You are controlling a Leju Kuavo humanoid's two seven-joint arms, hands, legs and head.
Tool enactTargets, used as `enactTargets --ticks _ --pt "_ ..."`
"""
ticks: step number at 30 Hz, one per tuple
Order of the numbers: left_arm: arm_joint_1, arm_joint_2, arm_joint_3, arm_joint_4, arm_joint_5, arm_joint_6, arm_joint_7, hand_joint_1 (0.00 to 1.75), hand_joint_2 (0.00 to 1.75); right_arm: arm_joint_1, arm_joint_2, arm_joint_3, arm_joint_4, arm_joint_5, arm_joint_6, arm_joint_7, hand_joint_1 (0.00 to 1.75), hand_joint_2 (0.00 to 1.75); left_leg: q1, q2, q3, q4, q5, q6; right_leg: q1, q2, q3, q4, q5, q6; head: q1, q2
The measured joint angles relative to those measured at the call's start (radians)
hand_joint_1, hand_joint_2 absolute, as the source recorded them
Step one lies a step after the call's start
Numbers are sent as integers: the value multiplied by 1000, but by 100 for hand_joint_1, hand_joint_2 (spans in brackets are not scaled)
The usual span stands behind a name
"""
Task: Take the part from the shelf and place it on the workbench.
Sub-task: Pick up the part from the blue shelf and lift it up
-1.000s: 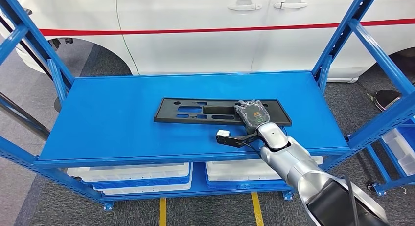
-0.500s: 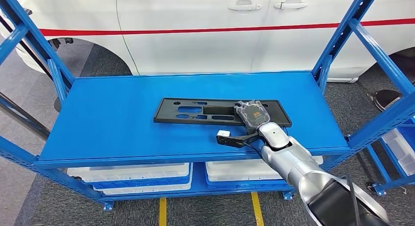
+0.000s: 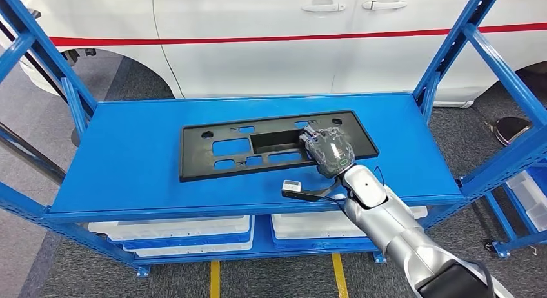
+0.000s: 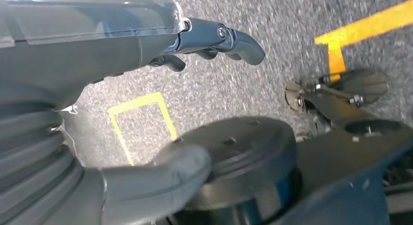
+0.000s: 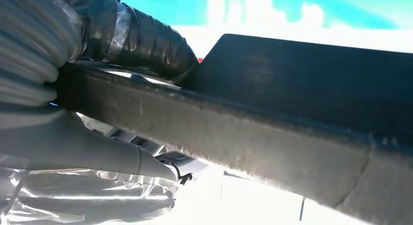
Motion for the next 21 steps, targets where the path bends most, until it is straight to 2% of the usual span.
enactTargets --ticks 2,3,4,5,7,8,9,10,12,13,14,16,18,19,21 --pt "5 14 -10 -29 3 2 -4 0 175 18 -2 -30 -56 17 0 -12 175 175 2 2 2 -8 7 8 -2 0 0 1 0 6 0 0" --pt "4 17 -15 -39 6 2 -9 0 175 26 -4 -46 -83 29 -1 -21 175 175 5 3 5 -16 12 13 -2 0 -3 8 -8 9 0 0" --pt "3 19 -20 -44 9 3 -14 0 175 35 -6 -63 -109 43 -1 -34 175 175 8 5 6 -24 18 18 -1 0 -12 31 -29 11 0 0" --pt "3 20 -26 -49 12 3 -19 0 175 46 -7 -82 -137 60 -2 -47 175 175 11 7 7 -30 23 22 -1 -1 -28 72 -60 12 0 0" --pt "1 21 -39 -55 22 3 -26 0 175 74 -8 -118 -191 90 -2 -73 175 175 10 9 2 -30 26 24 -3 -1 -78 194 -129 15 0 0" --pt "0 21 -46 -56 28 3 -29 0 175 86 -7 -130 -211 100 -2 -82 175 175 10 9 -1 -29 27 23 -5 -1 -97 242 -146 16 1 0" --pt "-1 21 -52 -57 34 3 -31 0 175 96 -7 -138 -226 107 -2 -88 175 175 10 9 -4 -27 29 22 -7 -2 -102 262 -144 18 0 0" --pt "-2 22 -58 -59 40 4 -33 0 175 102 -7 -141 -237 109 -2 -90 175 175 11 10 -8 -24 30 20 -10 -2 -87 241 -123 19 1 0" --pt "-3 24 -67 -63 50 5 -38 0 175 105 -7 -146 -252 108 -2 -92 175 175 12 9 -17 -14 32 13 -15 -4 -22 125 -68 20 0 0" --pt "-3 26 -73 -66 55 6 -40 0 175 106 -7 -150 -260 104 -2 -97 175 175 12 9 -22 -9 33 7 -13 -3 7 71 -48 18 0 0" --pt "-4 29 -79 -68 59 6 -42 0 175 107 -7 -155 -266 98 -2 -105 175 175 11 8 -26 -5 36 0 -11 -2 23 37 -39 13 0 0" --pt "-7 34 -91 -71 70 5 -48 0 175 109 -7 -164 -275 82 -2 -126 175 175 9 7 -32 -4 45 -16 -4 1 21 25 -32 0 0 0" --pt "-22 31 -99 -52 95 -21 -59 0 175 110 -6 -168 -277 59 -2 -157 175 175 12 5 -41 0 44 -31 -6 -1 10 20 -20 -18 0 0" --pt "-41 21 -100 -19 108 -54 -71 0 175 108 -2 -169 -277 47 -2 -172 175 175 13 5 -52 18 23 -36 -7 -3 1 18 -11 -28 0 0" --pt "-95 -11 -96 78 123 -131 -100 0 175 105 12 -169 -276 36 -2 -183 175 175 17 5 -89 113 -58 -44 -5 -7 -22 16 10 -43 0 0"
